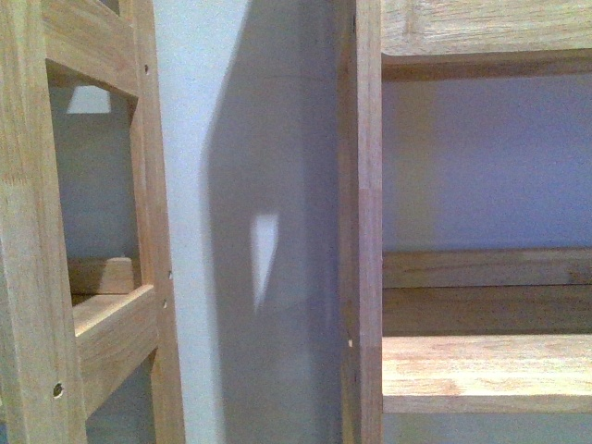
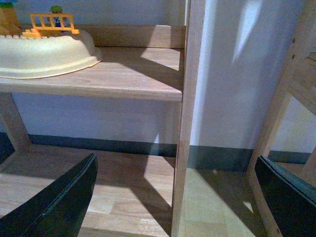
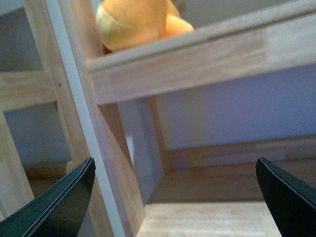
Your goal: Put away toys
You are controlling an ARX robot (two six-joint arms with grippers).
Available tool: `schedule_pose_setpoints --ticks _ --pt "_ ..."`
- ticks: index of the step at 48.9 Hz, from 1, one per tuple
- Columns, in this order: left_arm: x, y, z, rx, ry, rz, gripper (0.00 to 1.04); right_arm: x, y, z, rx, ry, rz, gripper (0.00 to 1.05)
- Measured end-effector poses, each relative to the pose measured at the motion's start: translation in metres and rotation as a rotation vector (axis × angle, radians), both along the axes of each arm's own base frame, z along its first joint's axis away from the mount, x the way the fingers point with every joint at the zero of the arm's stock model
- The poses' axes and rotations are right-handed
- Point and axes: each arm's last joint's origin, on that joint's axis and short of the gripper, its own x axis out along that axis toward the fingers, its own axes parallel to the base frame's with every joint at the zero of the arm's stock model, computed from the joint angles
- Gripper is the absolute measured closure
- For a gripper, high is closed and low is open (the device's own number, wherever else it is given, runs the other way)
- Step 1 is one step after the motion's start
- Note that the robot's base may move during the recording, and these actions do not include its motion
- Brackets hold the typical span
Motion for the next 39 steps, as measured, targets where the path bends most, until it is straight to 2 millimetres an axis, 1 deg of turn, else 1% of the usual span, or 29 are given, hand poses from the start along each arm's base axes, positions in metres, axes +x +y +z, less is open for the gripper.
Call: schedule_pose_setpoints --ticks 7,10,11,13,15,19,25,29,32,39 --pt "0.000 0.000 0.000 0.000 0.000 0.000 0.06 0.000 0.001 -0.039 -0.011 0.059 -0.019 0.06" --pt "0.000 0.000 0.000 0.000 0.000 0.000 0.06 0.000 0.001 -0.051 -0.019 0.091 -0.027 0.06" --pt "0.000 0.000 0.000 0.000 0.000 0.000 0.06 0.000 0.001 -0.052 -0.019 0.094 -0.027 0.06" --pt "0.000 0.000 0.000 0.000 0.000 0.000 0.06 0.001 0.000 -0.059 -0.050 0.149 -0.060 0.09" --pt "0.000 0.000 0.000 0.000 0.000 0.000 0.06 0.001 -0.001 -0.064 -0.107 0.239 -0.101 0.16" --pt "0.000 0.000 0.000 0.000 0.000 0.000 0.06 0.001 -0.003 -0.075 -0.177 0.337 -0.123 0.26" --pt "0.000 0.000 0.000 0.000 0.000 0.000 0.06 0.000 -0.005 -0.083 -0.216 0.352 -0.128 0.41" --pt "0.000 0.000 0.000 0.000 0.000 0.000 0.06 0.000 -0.011 -0.087 -0.228 0.344 -0.111 0.53" --pt "0.000 0.000 0.000 0.000 0.000 0.000 0.06 0.000 -0.016 -0.092 -0.230 0.348 -0.141 0.66" --pt "0.000 0.000 0.000 0.000 0.000 0.000 0.06 0.000 -0.017 -0.104 -0.238 0.354 -0.142 0.95"
